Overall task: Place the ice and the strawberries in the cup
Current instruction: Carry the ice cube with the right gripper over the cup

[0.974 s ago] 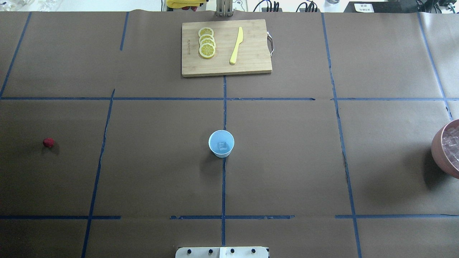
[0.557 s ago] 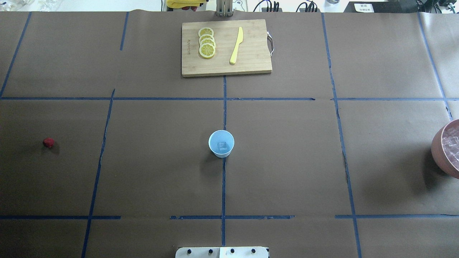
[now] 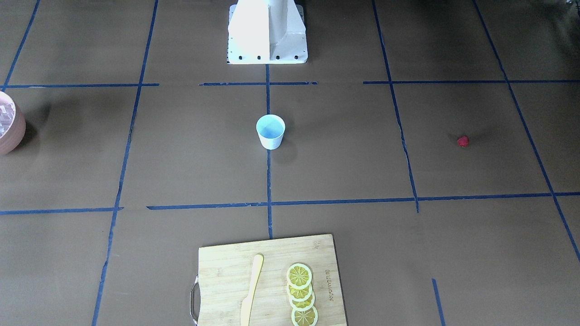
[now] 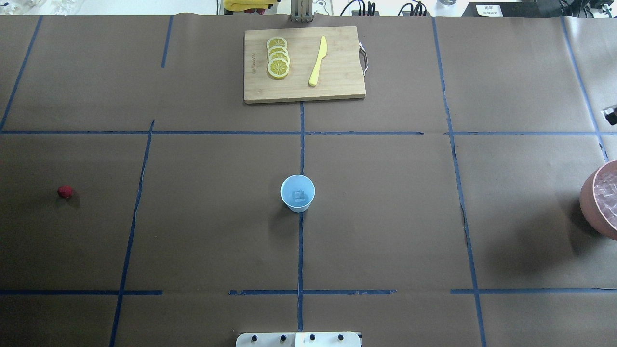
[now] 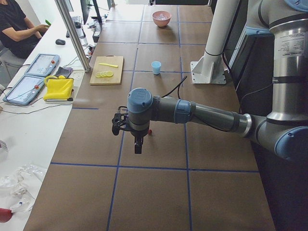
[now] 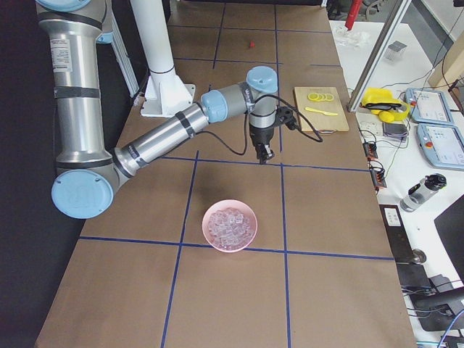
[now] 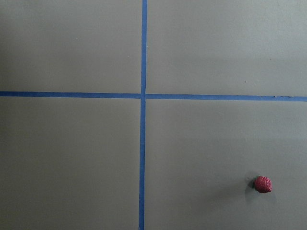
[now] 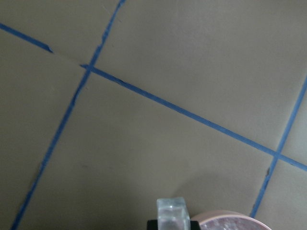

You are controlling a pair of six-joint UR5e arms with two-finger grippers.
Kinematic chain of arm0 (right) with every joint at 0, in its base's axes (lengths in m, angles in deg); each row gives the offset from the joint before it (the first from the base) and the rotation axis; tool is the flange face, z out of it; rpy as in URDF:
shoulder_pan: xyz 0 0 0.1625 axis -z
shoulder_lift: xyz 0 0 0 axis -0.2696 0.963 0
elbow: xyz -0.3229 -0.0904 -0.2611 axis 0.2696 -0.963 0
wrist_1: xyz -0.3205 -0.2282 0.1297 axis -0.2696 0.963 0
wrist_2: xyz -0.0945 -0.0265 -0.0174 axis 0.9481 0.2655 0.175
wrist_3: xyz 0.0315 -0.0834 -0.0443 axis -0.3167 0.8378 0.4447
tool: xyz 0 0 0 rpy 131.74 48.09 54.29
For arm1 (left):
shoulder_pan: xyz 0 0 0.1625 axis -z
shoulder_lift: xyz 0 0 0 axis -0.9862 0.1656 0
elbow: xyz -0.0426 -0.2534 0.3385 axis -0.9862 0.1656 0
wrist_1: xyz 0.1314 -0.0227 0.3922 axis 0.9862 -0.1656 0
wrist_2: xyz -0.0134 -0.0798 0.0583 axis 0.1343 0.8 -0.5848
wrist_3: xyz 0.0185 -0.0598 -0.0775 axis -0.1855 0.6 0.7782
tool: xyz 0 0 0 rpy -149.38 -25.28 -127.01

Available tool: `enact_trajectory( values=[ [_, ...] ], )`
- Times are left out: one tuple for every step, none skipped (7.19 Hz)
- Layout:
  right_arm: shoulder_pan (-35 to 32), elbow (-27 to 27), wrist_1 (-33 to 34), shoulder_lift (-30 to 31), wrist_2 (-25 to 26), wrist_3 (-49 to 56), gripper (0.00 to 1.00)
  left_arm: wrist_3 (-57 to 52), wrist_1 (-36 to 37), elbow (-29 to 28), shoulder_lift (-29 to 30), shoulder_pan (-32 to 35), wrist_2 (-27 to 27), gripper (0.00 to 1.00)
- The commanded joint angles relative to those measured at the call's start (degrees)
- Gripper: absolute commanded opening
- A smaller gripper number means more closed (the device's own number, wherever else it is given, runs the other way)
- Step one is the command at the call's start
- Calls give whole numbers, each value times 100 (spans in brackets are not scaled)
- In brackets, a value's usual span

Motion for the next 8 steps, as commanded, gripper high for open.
enact_trajectory(
  values=[
    [1050, 3, 224, -1246, -193, -1952, 0, -2, 1, 0, -52, 0, 7, 100],
    [1866, -102, 224, -1853, -53, -3191, 0, -2, 1, -9, -53, 0, -2, 100],
    [2553, -364, 216, -2416, 427, -4178, 0, -2, 1, -18, -53, 0, -2, 100],
    [3186, -732, 190, -2970, 919, -4971, 0, -2, 1, -26, -53, 0, -2, 100],
    [3654, -1153, 181, -3454, 1254, -5448, 0, -2, 1, -18, -61, 0, 7, 100],
    [4094, -1436, 181, -3746, 1571, -5853, 0, -2, 1, -26, -61, 0, -2, 100],
    [4342, -1778, 181, -4044, 1870, -6049, 0, -2, 1, -26, -61, 0, -2, 100],
    [4483, -2182, 172, -4300, 1943, -6094, 0, -2, 1, -26, -61, 0, -2, 100]
  ],
)
